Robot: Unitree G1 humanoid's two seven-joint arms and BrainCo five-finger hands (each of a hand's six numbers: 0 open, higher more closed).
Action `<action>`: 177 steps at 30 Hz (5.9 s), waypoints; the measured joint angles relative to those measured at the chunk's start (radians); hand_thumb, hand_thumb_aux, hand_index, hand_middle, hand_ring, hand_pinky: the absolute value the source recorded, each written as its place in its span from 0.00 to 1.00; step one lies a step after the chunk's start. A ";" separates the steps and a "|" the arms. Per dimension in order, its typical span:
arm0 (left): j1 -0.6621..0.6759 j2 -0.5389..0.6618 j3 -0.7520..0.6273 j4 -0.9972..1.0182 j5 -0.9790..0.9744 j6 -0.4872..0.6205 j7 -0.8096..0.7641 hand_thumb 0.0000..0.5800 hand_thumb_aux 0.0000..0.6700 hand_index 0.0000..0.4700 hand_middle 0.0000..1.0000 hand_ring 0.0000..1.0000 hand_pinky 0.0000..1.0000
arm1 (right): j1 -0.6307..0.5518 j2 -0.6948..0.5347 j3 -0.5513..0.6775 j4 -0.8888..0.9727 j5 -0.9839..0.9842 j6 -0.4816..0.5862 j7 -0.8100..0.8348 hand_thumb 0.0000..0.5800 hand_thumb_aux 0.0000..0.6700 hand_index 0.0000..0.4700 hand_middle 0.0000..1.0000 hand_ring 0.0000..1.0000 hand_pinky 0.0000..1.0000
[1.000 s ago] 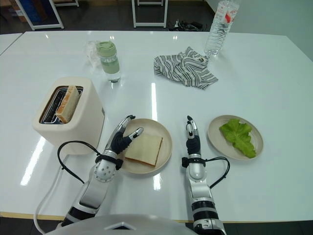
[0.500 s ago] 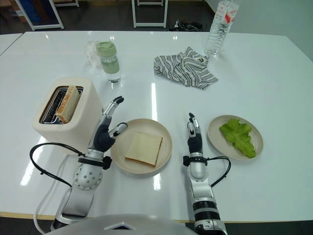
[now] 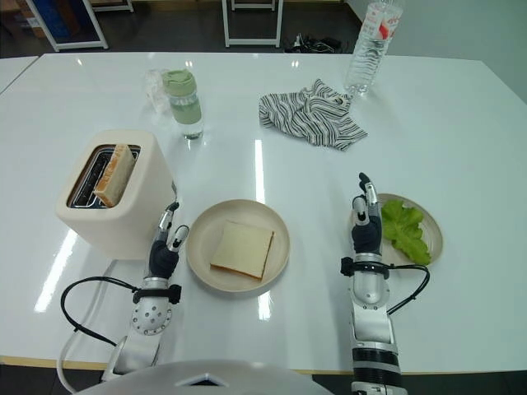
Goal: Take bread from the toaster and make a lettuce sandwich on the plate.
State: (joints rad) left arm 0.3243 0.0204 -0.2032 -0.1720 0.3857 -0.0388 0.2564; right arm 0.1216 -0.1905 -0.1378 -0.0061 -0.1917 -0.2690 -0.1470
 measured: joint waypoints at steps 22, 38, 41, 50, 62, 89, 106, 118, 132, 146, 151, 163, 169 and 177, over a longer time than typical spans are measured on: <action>0.005 -0.070 -0.063 0.012 -0.149 0.044 -0.085 0.00 0.00 0.00 0.00 0.00 0.00 | -0.026 -0.646 0.101 0.387 -0.810 0.240 -0.141 0.00 0.00 0.00 0.00 0.00 0.00; 0.000 -0.063 -0.109 0.001 -0.132 0.045 -0.076 0.00 0.00 0.00 0.00 0.00 0.00 | -0.111 -0.658 0.241 0.579 -0.765 0.250 -0.173 1.00 1.00 1.00 0.00 0.00 0.00; 0.001 -0.063 -0.101 -0.009 -0.133 -0.048 -0.053 0.00 0.00 0.00 0.00 0.00 0.00 | -0.121 -0.660 0.249 0.597 -0.747 0.244 -0.187 1.00 1.00 1.00 0.00 0.00 0.00; -0.005 -0.063 -0.101 0.016 -0.110 -0.142 -0.023 0.00 0.00 0.00 0.00 0.00 0.00 | -0.003 -0.706 0.141 0.320 -0.645 0.226 -0.207 1.00 1.00 1.00 0.00 0.00 0.00; -0.042 -0.071 -0.072 0.128 -0.119 -0.173 -0.013 0.00 0.00 0.00 0.00 0.00 0.00 | 0.138 -0.634 -0.001 -0.230 -0.573 0.178 -0.138 1.00 1.00 1.00 0.00 0.00 0.00; -0.058 -0.073 -0.067 0.180 -0.121 -0.185 -0.021 0.00 0.00 0.00 0.00 0.00 0.00 | -0.015 -0.327 0.480 -0.049 -0.775 0.035 -0.049 1.00 1.00 1.00 0.00 0.00 0.00; -0.057 -0.073 -0.068 0.199 -0.112 -0.185 -0.021 0.00 0.00 0.00 0.00 0.00 0.00 | -0.010 -0.319 0.513 -0.058 -0.811 0.043 -0.055 0.00 0.00 0.00 0.00 0.00 0.00; -0.057 -0.072 -0.070 0.206 -0.111 -0.188 -0.021 0.00 0.00 0.00 0.00 0.00 0.00 | 0.061 -0.391 0.396 -0.162 -0.743 0.059 -0.044 0.00 0.00 0.00 0.00 0.00 0.00; -0.115 0.072 0.059 -0.416 0.015 -0.085 -0.202 0.00 0.00 0.00 0.00 0.00 0.00 | 0.065 -0.153 0.069 -0.270 0.084 0.060 0.049 0.00 0.00 0.00 0.00 0.00 0.00; -0.200 0.313 0.422 -0.300 0.382 0.225 -0.193 0.00 0.00 0.00 0.00 0.00 0.00 | 0.028 -0.101 0.065 -0.099 0.033 -0.021 0.056 0.00 0.00 0.00 0.00 0.00 0.00; -0.176 0.313 0.376 -0.282 0.404 0.233 -0.198 0.00 0.00 0.00 0.00 0.00 0.00 | 0.028 -0.099 0.061 -0.090 0.029 -0.025 0.065 0.00 0.00 0.00 0.00 0.00 0.00; -0.166 0.314 0.337 -0.219 0.458 0.258 -0.179 0.75 0.50 0.50 0.00 0.00 0.00 | 0.022 -0.098 0.049 -0.033 0.025 -0.033 0.077 0.00 0.00 0.00 0.00 0.00 0.00; -0.171 0.315 0.317 -0.223 0.458 0.244 -0.174 1.00 1.00 1.00 0.00 0.00 0.00 | 0.021 -0.096 0.047 -0.033 0.025 -0.033 0.086 0.00 0.00 0.00 0.00 0.00 0.00; -0.168 0.303 0.311 -0.232 0.401 0.226 -0.173 1.00 1.00 1.00 0.00 0.00 0.00 | 0.021 -0.096 0.041 -0.033 0.024 -0.033 0.088 0.00 0.00 0.00 0.00 0.00 0.00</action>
State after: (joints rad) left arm 0.1562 0.3233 0.1079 -0.4036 0.7862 0.1874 0.0839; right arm 0.1427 -0.2864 -0.0972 -0.0390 -0.1674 -0.3024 -0.0589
